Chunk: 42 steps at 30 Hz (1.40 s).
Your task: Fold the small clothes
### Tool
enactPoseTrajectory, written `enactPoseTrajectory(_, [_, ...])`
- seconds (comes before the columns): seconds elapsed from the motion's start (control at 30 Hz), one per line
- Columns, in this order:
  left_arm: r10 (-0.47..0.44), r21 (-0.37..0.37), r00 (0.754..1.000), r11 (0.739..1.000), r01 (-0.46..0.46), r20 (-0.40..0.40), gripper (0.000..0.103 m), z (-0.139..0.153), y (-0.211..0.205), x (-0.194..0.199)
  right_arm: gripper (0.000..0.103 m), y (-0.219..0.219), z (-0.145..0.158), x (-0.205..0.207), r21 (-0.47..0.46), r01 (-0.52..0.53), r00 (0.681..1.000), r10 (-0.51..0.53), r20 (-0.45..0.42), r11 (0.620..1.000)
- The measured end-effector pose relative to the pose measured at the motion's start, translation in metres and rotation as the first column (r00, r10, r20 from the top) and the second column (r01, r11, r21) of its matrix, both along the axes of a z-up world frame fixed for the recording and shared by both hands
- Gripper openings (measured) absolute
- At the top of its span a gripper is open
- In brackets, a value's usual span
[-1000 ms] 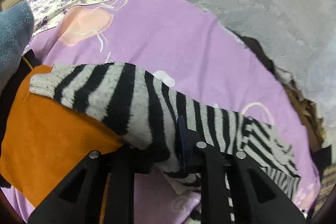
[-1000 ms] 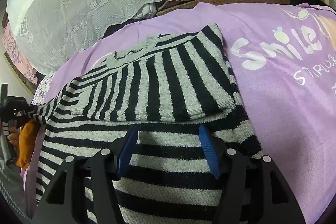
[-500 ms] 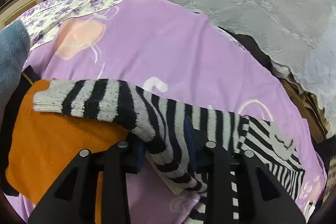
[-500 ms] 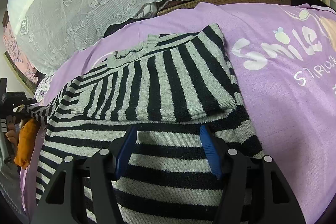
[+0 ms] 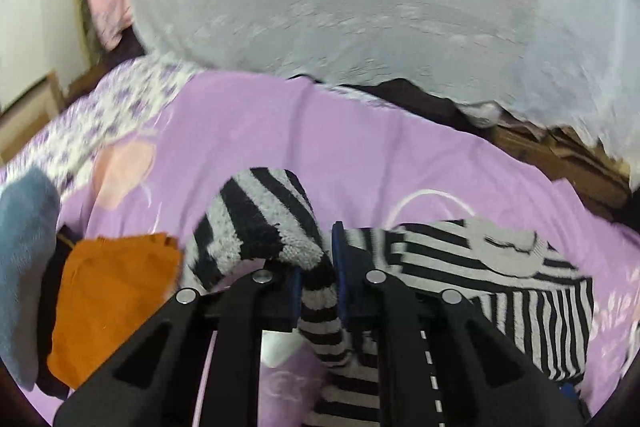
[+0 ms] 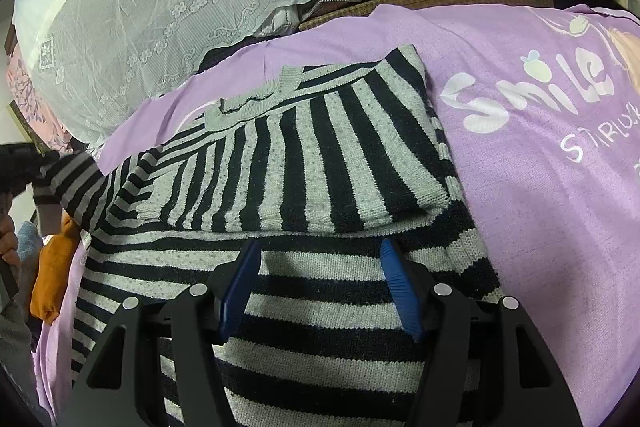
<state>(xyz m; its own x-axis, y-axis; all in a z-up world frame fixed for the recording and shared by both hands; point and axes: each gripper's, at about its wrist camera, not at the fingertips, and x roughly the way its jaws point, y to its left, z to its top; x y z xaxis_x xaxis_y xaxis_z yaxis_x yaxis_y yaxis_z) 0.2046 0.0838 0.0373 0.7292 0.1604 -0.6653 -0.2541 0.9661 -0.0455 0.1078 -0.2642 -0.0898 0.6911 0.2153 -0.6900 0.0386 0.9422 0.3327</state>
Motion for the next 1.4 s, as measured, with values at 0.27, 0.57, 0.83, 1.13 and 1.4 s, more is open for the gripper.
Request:
enactPoseTrajectory(0.27, [-0.175, 0.206, 0.984, 0.963, 0.175, -0.021, 0.012, -0.015, -0.111, 0.001, 0.061, -0.008, 0.002, -0.001, 0.047, 0.011, 1.0, -0.011, 0.003, 0.999])
enactPoseTrajectory(0.57, [-0.387, 0.387, 0.878, 0.791, 0.474, -0.283, 0.019, -0.127, -0.231, 0.0, 0.061, -0.036, -0.001, -0.001, 0.182, 0.094, 0.996, -0.095, -0.006, 0.979])
enactPoseTrajectory(0.83, [-0.472, 0.334, 0.873, 0.809, 0.483, -0.12, 0.088, -0.081, -0.197, -0.05, 0.057, -0.039, -0.001, -0.002, 0.199, 0.1, 0.995, -0.102, 0.0, 0.975])
enactPoseTrajectory(1.13, [-0.259, 0.208, 0.965, 0.947, 0.243, 0.049, 0.097, -0.03, -0.065, -0.057, 0.057, 0.022, 0.036, -0.008, -0.025, -0.076, 0.99, 0.079, 0.115, 0.997])
enactPoseTrajectory(1.4, [-0.035, 0.006, 0.989, 0.999, 0.036, -0.145, 0.097, -0.082, 0.011, 0.021, 0.057, 0.142, 0.067, 0.02, -0.406, -0.3, 0.92, 0.374, 0.117, 0.863])
